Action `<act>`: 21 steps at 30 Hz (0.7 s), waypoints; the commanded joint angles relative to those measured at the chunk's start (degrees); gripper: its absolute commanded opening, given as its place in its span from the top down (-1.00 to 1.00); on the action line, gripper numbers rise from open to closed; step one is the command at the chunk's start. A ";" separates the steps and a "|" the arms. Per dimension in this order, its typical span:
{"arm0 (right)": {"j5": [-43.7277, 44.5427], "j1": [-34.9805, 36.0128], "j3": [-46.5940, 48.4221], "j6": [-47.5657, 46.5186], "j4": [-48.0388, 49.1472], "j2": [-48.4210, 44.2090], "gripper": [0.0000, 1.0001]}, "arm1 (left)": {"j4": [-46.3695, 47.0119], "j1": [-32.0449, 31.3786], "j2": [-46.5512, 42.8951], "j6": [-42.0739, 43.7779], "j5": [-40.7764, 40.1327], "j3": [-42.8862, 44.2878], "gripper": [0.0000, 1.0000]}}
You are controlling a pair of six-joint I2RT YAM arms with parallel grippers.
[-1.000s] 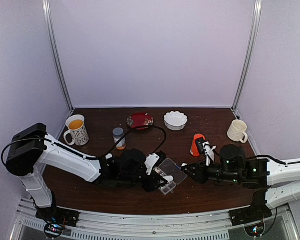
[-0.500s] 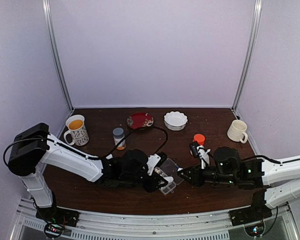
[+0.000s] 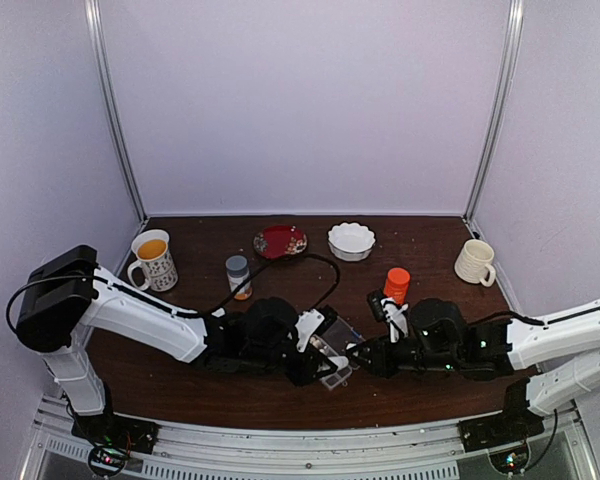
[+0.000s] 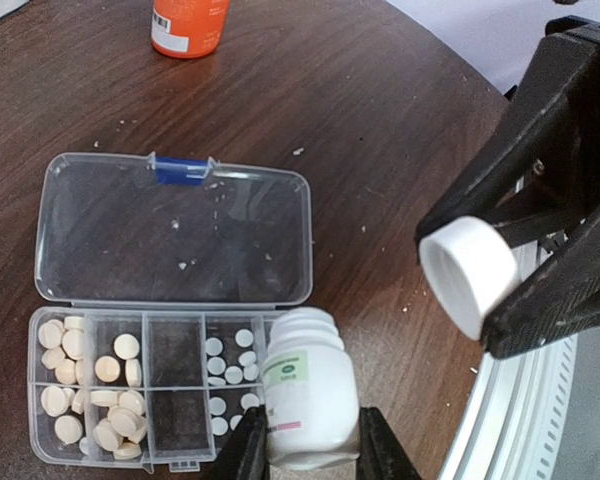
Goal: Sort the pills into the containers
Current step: Pour the pill into the compartment of the pill container.
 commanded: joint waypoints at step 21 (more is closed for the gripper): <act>0.48 1.04 6.64 0.90 -4.76 11.48 1.00 | 2.58 -0.25 1.91 1.77 2.14 -0.47 1.00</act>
